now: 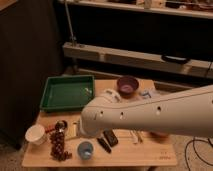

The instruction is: Place grapes in plastic cup

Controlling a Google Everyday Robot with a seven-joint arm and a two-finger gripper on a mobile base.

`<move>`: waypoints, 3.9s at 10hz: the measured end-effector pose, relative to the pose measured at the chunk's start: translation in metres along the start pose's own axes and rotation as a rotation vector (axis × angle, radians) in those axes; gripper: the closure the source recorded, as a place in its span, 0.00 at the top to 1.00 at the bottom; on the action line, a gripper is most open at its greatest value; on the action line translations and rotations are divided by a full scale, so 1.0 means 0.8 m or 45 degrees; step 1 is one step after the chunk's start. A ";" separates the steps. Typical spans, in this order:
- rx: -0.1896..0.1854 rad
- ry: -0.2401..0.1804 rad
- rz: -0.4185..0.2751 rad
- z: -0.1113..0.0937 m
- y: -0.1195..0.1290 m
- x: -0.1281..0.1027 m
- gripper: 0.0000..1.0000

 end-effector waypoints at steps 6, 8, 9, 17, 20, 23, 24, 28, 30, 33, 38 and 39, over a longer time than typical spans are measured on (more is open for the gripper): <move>0.000 0.000 0.000 0.000 0.000 0.000 0.80; 0.007 0.014 -0.015 -0.002 0.002 -0.001 0.80; 0.013 0.027 -0.037 -0.005 0.011 -0.005 0.80; 0.197 0.209 -0.304 -0.027 0.184 -0.081 0.80; 0.208 0.262 -0.371 0.004 0.203 -0.088 0.80; 0.225 0.290 -0.354 0.045 0.175 -0.080 0.80; 0.218 0.291 -0.352 0.062 0.161 -0.075 0.80; 0.140 0.234 -0.402 0.127 0.128 -0.056 0.80; 0.114 0.207 -0.436 0.143 0.124 -0.055 0.80; 0.054 0.185 -0.471 0.162 0.123 -0.054 0.80; -0.044 0.222 -0.460 0.196 0.131 -0.053 0.80; -0.059 0.230 -0.449 0.201 0.130 -0.054 0.80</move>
